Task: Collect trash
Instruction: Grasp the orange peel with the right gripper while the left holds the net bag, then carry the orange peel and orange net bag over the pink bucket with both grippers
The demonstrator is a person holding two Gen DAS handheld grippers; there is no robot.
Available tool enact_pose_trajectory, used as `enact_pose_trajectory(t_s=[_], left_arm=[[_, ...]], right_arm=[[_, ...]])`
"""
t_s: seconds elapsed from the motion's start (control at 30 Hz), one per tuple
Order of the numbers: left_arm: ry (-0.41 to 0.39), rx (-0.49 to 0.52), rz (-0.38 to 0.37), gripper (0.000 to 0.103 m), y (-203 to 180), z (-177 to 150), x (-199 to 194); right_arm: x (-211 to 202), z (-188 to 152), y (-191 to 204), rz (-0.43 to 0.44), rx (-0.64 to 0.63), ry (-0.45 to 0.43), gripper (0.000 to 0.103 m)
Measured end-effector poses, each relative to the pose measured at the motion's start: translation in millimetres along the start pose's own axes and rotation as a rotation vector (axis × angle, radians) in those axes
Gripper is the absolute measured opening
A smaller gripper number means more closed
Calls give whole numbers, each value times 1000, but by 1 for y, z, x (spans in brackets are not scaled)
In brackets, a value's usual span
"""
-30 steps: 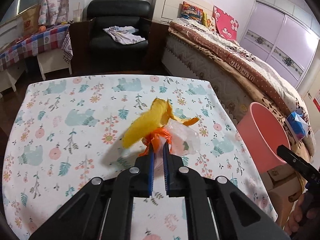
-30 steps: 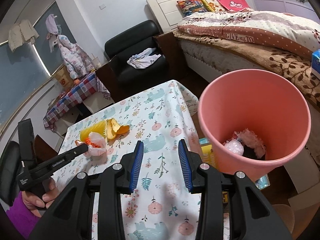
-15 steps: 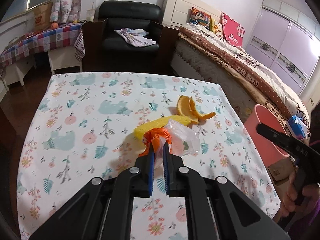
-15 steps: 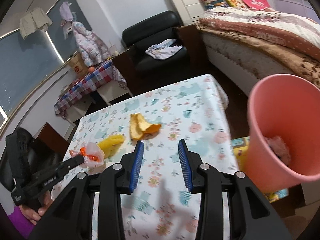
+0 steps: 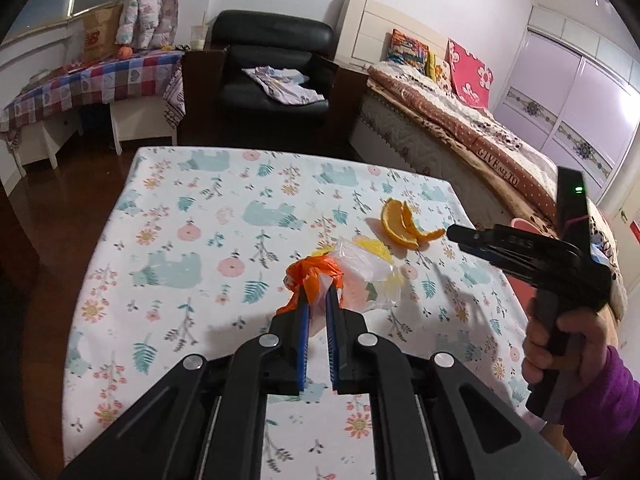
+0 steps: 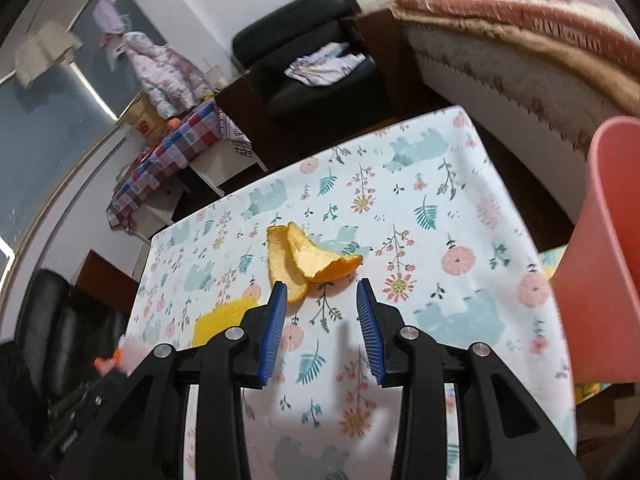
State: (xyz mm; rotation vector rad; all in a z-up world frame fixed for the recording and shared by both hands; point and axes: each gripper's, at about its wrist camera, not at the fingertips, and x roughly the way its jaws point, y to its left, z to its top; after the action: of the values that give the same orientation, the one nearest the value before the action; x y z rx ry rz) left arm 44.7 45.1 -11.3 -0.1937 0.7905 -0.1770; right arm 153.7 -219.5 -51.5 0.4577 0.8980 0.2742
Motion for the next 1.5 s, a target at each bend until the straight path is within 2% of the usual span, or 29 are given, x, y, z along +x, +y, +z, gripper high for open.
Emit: enact_pose_trajectory(t_s=[0.27,0.47,0.53,0.57,0.63,0.8,1.0,1.27,1.5], left_arm=[[-23,-36,-1,7,18,1,-7],[-27,-52,-2,7,26,1,-8],[-30,-55,-1,7,28,1,-8],[-31,-57,-1,7,28,1,-8],[-34,-58,0,7,30,2,-9],[-35,-59,1,7,29,3,-9],[-37,-53,-1,7,28,5,-11],[-49,-17,-12,7,4,12,-14],[-61,26,-32,7,-22,18,-14]], right_arm=[[23,10,-6,-26,99,9,37],[31,9,-7,-51,125,10,36],[30,8,-6,-58,113,4,24],[29,7,-6,-64,107,1,23],[25,5,-5,-70,97,-11,12],[8,1,-4,-88,42,-49,8],[-23,-6,7,-92,-51,-100,7],[-76,-19,31,-104,-216,-206,7],[-112,-28,35,-132,-287,-268,7]])
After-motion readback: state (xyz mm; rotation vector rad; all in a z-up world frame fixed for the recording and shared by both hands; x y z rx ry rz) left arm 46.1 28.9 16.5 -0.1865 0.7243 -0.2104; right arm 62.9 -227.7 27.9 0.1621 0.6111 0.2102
